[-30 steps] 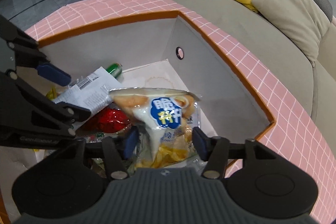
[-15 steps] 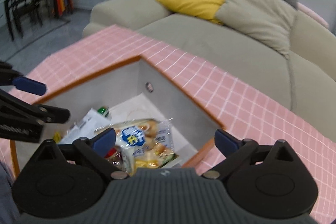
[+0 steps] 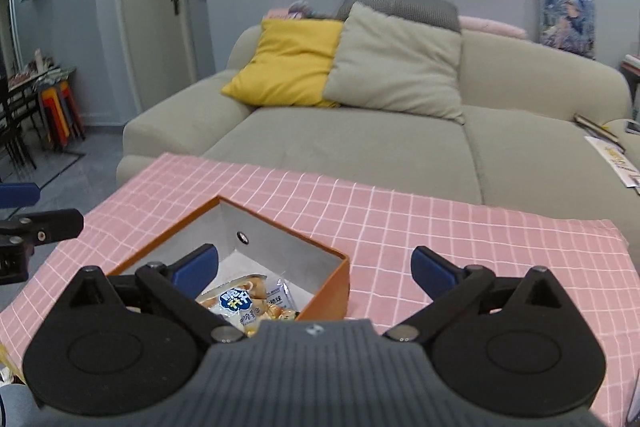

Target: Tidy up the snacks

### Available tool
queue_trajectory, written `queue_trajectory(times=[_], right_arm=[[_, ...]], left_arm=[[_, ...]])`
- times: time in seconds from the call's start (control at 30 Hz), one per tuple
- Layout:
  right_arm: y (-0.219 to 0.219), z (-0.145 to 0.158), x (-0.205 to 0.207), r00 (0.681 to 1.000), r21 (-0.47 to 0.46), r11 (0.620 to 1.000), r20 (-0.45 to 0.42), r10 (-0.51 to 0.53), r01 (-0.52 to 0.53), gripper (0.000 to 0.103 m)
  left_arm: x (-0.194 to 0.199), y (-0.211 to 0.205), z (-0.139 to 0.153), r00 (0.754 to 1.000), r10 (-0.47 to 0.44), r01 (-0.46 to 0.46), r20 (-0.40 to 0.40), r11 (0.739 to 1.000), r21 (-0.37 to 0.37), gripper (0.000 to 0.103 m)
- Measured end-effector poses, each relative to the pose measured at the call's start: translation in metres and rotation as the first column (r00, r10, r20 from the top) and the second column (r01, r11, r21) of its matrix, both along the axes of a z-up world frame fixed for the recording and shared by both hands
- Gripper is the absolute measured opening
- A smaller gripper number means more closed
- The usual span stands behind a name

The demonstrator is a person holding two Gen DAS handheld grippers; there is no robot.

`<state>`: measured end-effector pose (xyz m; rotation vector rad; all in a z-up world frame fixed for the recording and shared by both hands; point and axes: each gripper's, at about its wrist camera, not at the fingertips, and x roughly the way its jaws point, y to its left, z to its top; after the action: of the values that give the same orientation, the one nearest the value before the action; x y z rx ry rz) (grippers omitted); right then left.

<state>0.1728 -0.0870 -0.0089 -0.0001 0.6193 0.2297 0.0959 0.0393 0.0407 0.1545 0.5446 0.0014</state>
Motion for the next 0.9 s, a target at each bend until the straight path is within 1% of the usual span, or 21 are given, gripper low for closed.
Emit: queue_trajectory(times=[0.17,0.23,0.33,0.47,0.6,0.73,0.83,0.9], right_arm=[[-0.005,0.009,-0.042,0.996,-0.006,1.000,0.086,-0.029,0.030,0.099],[-0.007,0.010,-0.057,0.994,-0.008,1.000,0.101,-0.029,0.030,0.099],[-0.009,0.011,-0.080,0.993,-0.019,0.999,0.116,-0.026,0.029,0.099],[-0.013,0.010,-0.105,0.991,-0.033,0.999,0.128,-0.029,0.033,0.099],[-0.014,0.004,-0.123,0.993,-0.042,0.999,0.112,-0.027,0.031,0.099],[-0.013,-0.004,-0.127,0.996,-0.034,0.999,0.085,-0.027,0.030,0.099],[-0.008,-0.010,-0.126,0.998,-0.035,0.999,0.067,-0.017,0.020,0.099],[-0.005,-0.015,-0.128,0.998,-0.044,0.999,0.058,-0.007,0.009,0.099]], left_arm=[[-0.028,-0.011,0.008,0.996,0.004,-0.004,0.084,1.000,0.000,0.090],[-0.039,-0.017,0.008,0.994,0.015,-0.016,0.111,1.000,0.006,0.091],[-0.052,-0.024,0.007,0.992,0.027,-0.030,0.127,0.999,0.016,0.091],[-0.068,-0.024,0.004,0.990,0.035,-0.036,0.133,0.999,0.003,0.091],[-0.078,-0.019,-0.003,0.992,0.057,-0.054,0.116,0.998,-0.028,0.091],[-0.080,-0.013,-0.014,0.995,0.074,-0.070,0.063,0.996,-0.064,0.091],[-0.078,-0.011,-0.024,0.996,0.086,-0.085,0.018,0.994,-0.072,0.091],[-0.076,-0.011,-0.031,0.996,0.092,-0.092,-0.012,0.994,-0.064,0.091]])
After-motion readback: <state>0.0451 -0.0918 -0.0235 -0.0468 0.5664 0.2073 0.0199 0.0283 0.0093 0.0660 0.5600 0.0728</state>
